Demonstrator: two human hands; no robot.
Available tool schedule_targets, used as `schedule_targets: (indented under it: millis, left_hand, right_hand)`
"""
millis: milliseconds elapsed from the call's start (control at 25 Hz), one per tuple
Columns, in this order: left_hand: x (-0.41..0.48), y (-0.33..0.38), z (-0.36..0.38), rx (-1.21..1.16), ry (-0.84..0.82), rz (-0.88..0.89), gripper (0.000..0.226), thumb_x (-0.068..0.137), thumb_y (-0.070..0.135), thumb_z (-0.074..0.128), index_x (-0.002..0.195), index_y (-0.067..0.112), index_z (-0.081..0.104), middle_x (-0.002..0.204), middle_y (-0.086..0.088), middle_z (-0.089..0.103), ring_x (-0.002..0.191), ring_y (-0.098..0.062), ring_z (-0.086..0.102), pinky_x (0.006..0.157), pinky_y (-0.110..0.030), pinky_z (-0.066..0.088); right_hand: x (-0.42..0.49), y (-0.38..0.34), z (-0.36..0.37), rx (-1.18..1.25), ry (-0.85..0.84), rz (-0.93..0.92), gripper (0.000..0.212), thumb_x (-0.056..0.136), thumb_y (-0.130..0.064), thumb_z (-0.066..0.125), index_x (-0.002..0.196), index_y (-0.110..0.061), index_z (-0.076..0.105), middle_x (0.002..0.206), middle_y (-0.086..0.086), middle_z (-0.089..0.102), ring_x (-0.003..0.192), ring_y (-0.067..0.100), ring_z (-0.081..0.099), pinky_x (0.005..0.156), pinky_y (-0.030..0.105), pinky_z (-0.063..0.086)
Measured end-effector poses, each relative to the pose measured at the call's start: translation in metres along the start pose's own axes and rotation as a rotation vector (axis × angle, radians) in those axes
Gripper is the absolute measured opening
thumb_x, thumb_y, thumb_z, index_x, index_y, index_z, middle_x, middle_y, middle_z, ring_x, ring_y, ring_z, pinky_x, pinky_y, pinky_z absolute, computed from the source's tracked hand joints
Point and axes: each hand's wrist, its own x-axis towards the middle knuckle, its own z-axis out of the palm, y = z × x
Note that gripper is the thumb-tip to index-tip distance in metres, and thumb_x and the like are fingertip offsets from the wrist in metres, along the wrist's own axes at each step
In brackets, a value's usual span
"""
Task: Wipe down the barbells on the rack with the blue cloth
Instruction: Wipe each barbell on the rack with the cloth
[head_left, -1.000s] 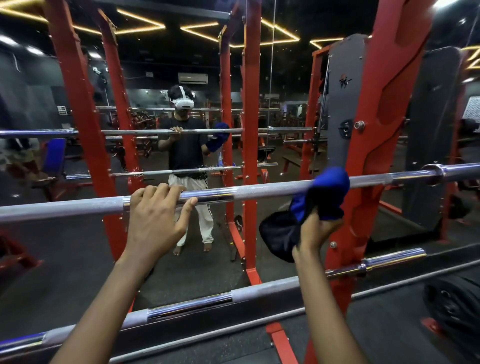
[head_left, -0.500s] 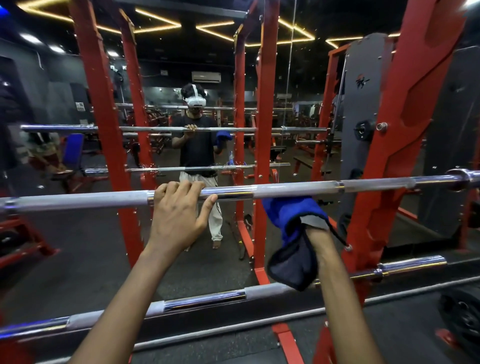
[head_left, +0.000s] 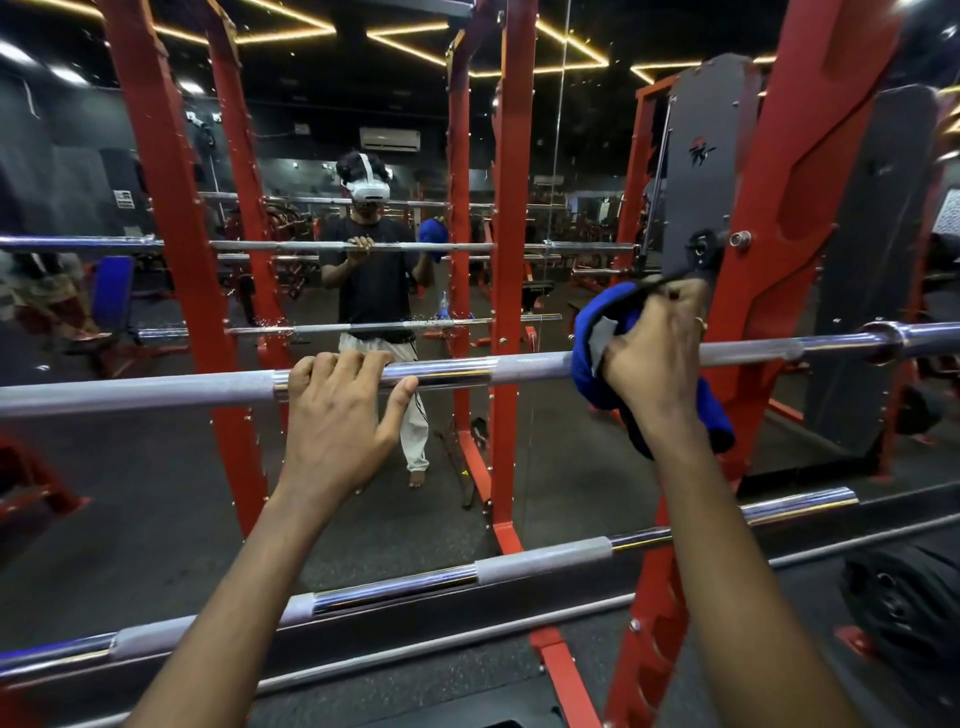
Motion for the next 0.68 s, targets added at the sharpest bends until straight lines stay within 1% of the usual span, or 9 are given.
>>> schedule_targets:
  millis: [120,160,280,360,400,440,520,600,680]
  left_hand:
    - [0.001,0.001,-0.001,0.000,-0.012,-0.010,0.044,0.102,0.053,0.039,0.115,0.019,0.063,0.102,-0.005,0.062,0.098,-0.029,0.054,0.095,-0.044,0.034]
    - [0.000,0.001,-0.001,-0.001,-0.009,-0.013,0.044,0.102,0.053,0.039,0.115,0.019,0.063,0.102,-0.005,0.062,0.098,-0.029,0.054,0.095,-0.044,0.034]
    - [0.000,0.002,-0.001,0.000,-0.003,-0.021,0.044,0.101,0.054,0.039,0.114,0.019,0.063,0.100,-0.005,0.062,0.097,-0.029,0.054,0.095,-0.044,0.033]
    - [0.000,0.002,-0.002,0.000,-0.025,-0.027,0.045,0.101,0.054,0.037,0.114,0.019,0.063,0.100,-0.004,0.062,0.097,-0.028,0.054,0.096,-0.043,0.033]
    - [0.001,0.002,-0.003,-0.007,-0.037,-0.029,0.046,0.101,0.054,0.037,0.115,0.019,0.063,0.101,-0.003,0.062,0.098,-0.028,0.054,0.096,-0.042,0.032]
    - [0.001,0.001,-0.004,-0.024,-0.051,-0.024,0.046,0.101,0.054,0.036,0.117,0.020,0.063,0.102,-0.003,0.062,0.099,-0.027,0.054,0.097,-0.042,0.032]
    - [0.001,-0.004,-0.009,-0.099,-0.101,0.016,0.047,0.101,0.054,0.035,0.124,0.022,0.060,0.110,-0.001,0.062,0.105,-0.024,0.055,0.100,-0.041,0.032]
    - [0.004,-0.022,-0.023,-0.176,-0.162,0.089,0.047,0.100,0.053,0.036,0.132,0.025,0.056,0.119,0.001,0.060,0.113,-0.021,0.056,0.104,-0.040,0.031]
    - [0.007,-0.059,-0.037,-0.110,-0.149,0.125,0.049,0.099,0.054,0.035,0.134,0.029,0.057,0.122,0.002,0.061,0.119,-0.021,0.056,0.103,-0.043,0.030]
  right_hand:
    - [-0.011,-0.023,0.011,0.010,0.069,-0.127,0.043,0.082,-0.034,0.064,0.112,-0.005,0.056,0.118,0.014,0.046,0.107,0.030,0.051,0.084,0.030,0.041]
    - [-0.021,-0.030,0.013,0.056,0.066,-0.158,0.045,0.080,-0.034,0.059,0.113,-0.005,0.052,0.117,0.012,0.045,0.107,0.028,0.049,0.085,0.029,0.039]
    - [-0.051,-0.027,0.017,0.292,-0.041,-0.298,0.048,0.075,-0.023,0.055,0.118,-0.004,0.047,0.124,0.007,0.045,0.118,0.025,0.047,0.104,0.031,0.039]
    - [-0.053,-0.012,0.013,0.326,-0.163,-0.387,0.046,0.081,-0.012,0.063,0.126,-0.007,0.056,0.138,0.002,0.051,0.132,0.020,0.048,0.117,0.032,0.035]
    - [-0.049,-0.004,0.009,0.345,-0.235,-0.402,0.046,0.086,-0.012,0.069,0.131,-0.011,0.060,0.144,-0.001,0.054,0.138,0.017,0.048,0.120,0.033,0.033]
    - [-0.042,0.004,0.008,0.351,-0.281,-0.393,0.047,0.089,-0.017,0.074,0.135,-0.016,0.062,0.146,-0.003,0.056,0.142,0.014,0.047,0.123,0.034,0.031]
    - [-0.032,0.017,0.007,0.290,-0.240,-0.329,0.049,0.093,-0.041,0.071,0.138,-0.026,0.061,0.145,-0.009,0.059,0.140,0.011,0.050,0.125,0.040,0.026]
    - [-0.031,0.023,0.015,0.275,-0.137,-0.249,0.051,0.095,-0.056,0.058,0.136,-0.026,0.061,0.136,-0.008,0.065,0.127,0.017,0.059,0.118,0.045,0.036]
    - [-0.037,0.014,0.029,0.326,-0.063,-0.221,0.052,0.095,-0.058,0.056,0.129,-0.020,0.063,0.124,-0.003,0.069,0.115,0.021,0.064,0.105,0.046,0.048]
